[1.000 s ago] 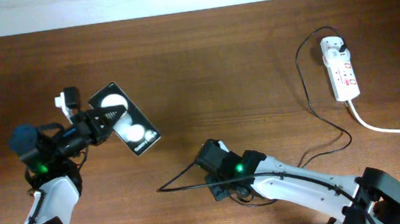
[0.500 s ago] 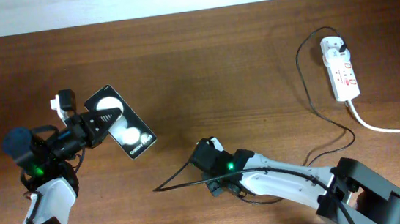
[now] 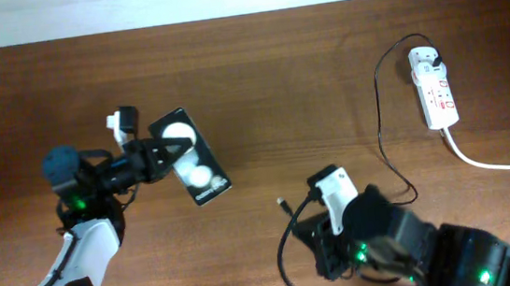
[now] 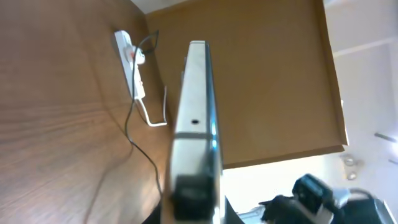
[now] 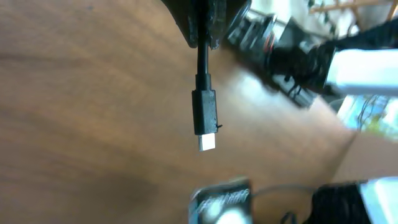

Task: Plug charger to phone and switch on socket
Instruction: 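Carry the cable plug toward the phone's bottom port, then align the USB-C plug under the phone's charging port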

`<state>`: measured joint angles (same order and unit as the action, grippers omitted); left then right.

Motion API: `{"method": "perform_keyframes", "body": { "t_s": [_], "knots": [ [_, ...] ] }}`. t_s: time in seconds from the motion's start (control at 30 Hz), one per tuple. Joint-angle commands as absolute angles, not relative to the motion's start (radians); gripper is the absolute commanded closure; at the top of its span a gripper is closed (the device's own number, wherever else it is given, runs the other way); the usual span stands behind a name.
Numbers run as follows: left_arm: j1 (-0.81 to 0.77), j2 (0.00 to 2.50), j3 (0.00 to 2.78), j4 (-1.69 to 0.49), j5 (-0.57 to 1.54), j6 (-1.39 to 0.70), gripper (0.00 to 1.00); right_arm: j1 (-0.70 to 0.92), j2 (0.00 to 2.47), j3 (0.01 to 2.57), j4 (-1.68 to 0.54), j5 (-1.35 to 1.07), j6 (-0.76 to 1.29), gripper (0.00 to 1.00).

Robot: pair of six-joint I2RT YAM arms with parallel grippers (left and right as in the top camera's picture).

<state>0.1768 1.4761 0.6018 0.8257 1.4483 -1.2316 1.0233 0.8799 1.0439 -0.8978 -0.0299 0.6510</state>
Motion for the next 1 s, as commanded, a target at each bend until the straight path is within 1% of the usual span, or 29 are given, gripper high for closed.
{"method": "perform_keyframes", "body": {
  "t_s": [0.0,0.07,0.17,0.3,0.37,0.47,0.57,0.7,0.9,0.97],
  "knots": [
    [0.085,1.473,0.614,0.834,1.343,-1.281,1.00,1.160,0.946,0.983,-0.840,0.096,0.719,0.96],
    [0.053,1.473,0.614,0.834,1.333,-1.296,1.00,1.207,1.016,0.981,-0.792,0.163,0.720,0.96],
    [0.053,1.473,0.614,0.834,1.346,-1.298,1.00,1.211,1.135,0.981,-0.659,0.169,0.719,0.96],
    [0.053,1.473,0.614,0.834,1.346,-1.298,1.00,1.209,1.175,0.981,-0.552,0.195,0.720,0.96],
    [0.053,1.473,0.614,0.842,1.362,-1.297,1.00,1.208,1.175,0.981,-0.549,0.221,0.725,0.96],
    [0.055,1.473,0.614,0.947,1.411,-1.298,1.00,1.174,1.175,0.981,-0.552,0.193,0.825,0.96],
    [0.055,1.473,0.614,0.949,1.435,-1.299,1.00,1.131,1.175,0.981,-0.559,0.115,0.824,0.96],
    [0.055,1.473,0.614,0.949,1.428,-1.391,1.00,1.129,1.174,0.981,-0.580,0.078,0.825,0.96],
    [0.055,1.473,0.614,0.949,1.433,-1.421,1.00,1.129,1.161,0.981,-0.621,0.083,0.847,0.96],
    [0.055,1.473,0.614,0.949,1.433,-1.422,1.00,1.129,1.094,0.981,-0.633,0.120,0.847,0.96]
  ]
}}
